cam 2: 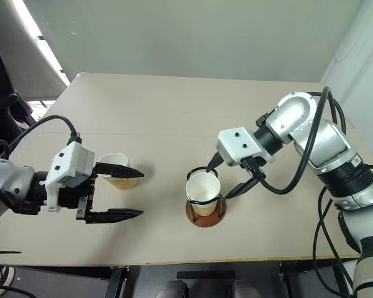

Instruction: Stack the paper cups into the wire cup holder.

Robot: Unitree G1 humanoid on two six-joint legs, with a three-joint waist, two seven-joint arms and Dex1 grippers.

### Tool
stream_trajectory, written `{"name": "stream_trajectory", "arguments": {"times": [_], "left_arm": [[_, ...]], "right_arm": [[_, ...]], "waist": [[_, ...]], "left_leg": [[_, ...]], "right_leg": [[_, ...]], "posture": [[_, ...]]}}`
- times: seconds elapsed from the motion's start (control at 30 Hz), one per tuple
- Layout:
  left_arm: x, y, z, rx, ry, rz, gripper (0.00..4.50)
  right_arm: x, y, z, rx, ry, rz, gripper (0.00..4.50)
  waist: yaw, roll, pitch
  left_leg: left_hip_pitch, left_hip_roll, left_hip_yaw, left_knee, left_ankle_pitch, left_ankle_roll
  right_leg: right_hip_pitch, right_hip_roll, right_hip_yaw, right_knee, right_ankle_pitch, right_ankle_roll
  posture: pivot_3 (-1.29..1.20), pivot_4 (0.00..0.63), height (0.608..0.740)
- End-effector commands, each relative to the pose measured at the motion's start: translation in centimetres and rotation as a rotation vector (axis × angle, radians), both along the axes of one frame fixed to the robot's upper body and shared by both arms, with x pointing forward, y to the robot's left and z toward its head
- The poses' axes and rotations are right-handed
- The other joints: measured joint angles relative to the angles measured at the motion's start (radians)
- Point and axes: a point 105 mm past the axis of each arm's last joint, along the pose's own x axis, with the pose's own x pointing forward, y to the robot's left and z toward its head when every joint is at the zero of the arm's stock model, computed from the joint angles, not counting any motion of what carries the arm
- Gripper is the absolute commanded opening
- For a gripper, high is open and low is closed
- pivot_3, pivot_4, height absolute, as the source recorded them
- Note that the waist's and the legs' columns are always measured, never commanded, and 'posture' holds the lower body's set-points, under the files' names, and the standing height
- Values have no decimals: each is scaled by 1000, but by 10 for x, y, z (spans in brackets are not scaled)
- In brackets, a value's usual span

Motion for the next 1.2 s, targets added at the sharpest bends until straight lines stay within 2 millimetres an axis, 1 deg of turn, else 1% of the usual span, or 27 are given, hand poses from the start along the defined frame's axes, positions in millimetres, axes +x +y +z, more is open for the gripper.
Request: {"name": "stream_trajectory", "arguments": {"times": [0.03,0.07,0.1,0.13,0.17,0.2,0.23,0.33,0.4,0.57,0.7,0.77,0.87,1.0,1.17,1.2], "left_arm": [[16,25,21,85,-149,128,4500],[23,43,26,140,-184,202,4500],[27,64,26,229,-199,273,4500],[28,78,24,304,-201,304,4500],[27,86,21,338,-192,316,4500],[27,89,19,351,-186,314,4500],[27,90,18,350,-185,311,4500],[36,90,7,394,-196,305,4500],[41,86,2,393,-196,282,4500],[53,78,-5,378,-190,236,4500],[60,79,-15,407,-167,212,4500],[63,83,-20,444,-164,209,4500],[68,80,-25,439,-159,191,3870],[72,74,-28,423,-149,167,2451],[72,73,-33,441,-117,142,500],[72,74,-33,442,-115,141,187]], "right_arm": [[15,-20,25,88,-12,-125,4460],[20,-30,46,237,56,-185,4460],[21,-45,64,378,129,-228,4460],[18,-58,76,488,172,-229,4460],[12,-67,83,556,206,-219,4460],[8,-71,85,582,221,-209,4460],[5,-72,85,593,230,-201,4460],[-4,-75,94,704,319,-219,4460],[-10,-75,96,746,340,-227,4460],[-20,-75,86,729,331,-267,4460],[-22,-80,83,731,314,-316,4460],[-23,-81,81,724,303,-332,4460],[-26,-81,79,720,294,-346,4500],[-26,-82,77,713,281,-370,4500],[-24,-81,72,703,266,-393,4500],[-24,-81,71,700,262,-395,4500]], "waist": [[0,0,0],[1,-1,0],[3,-1,1],[6,-1,1],[11,-1,1],[16,0,0],[20,0,0],[20,-1,0],[20,-1,0],[21,-1,0],[20,-1,0],[19,-1,0],[18,-1,0],[18,-1,0],[18,-1,0],[18,-1,0]], "left_leg": [[0,0,-1,0,0,0],[0,0,-2,0,0,0],[0,0,-3,0,0,0],[0,0,-5,0,0,0],[-1,0,-5,0,0,0],[-1,0,-5,-2,1,-1],[-1,0,-4,-3,1,-1],[-1,0,0,-3,-1,-4],[-1,0,0,-2,0,-4],[0,0,0,-1,0,-6],[1,0,-1,-1,0,-5],[0,0,-2,-1,0,-5],[0,1,-2,-1,0,-5],[0,0,-2,-1,0,-5],[0,0,-2,-1,1,-5],[0,0,-2,-1,1,-5]], "right_leg": [[0,0,0,0,0,0],[0,0,0,0,0,0],[-1,0,0,0,0,0],[-2,0,1,-1,0,0],[-2,0,1,-1,0,0],[-1,0,1,-1,0,0],[0,0,1,-1,0,0],[0,1,1,-1,-1,-1],[-1,1,1,-1,-1,-1],[-1,1,0,0,-1,-2],[-1,1,0,0,-1,-2],[-1,1,0,0,-1,-2],[-2,1,0,-1,-1,-1],[-2,1,0,-1,-1,-1],[-1,1,0,-1,-1,-1],[-2,1,0,-1,-1,-1]], "posture": [[0,150,740],[0,150,740],[0,150,740],[0,150,740],[0,150,740],[0,150,740],[0,150,740],[0,150,740],[0,150,740],[0,150,740],[0,150,740],[0,150,740],[0,150,740],[0,150,740],[0,150,740],[0,150,740]]}}
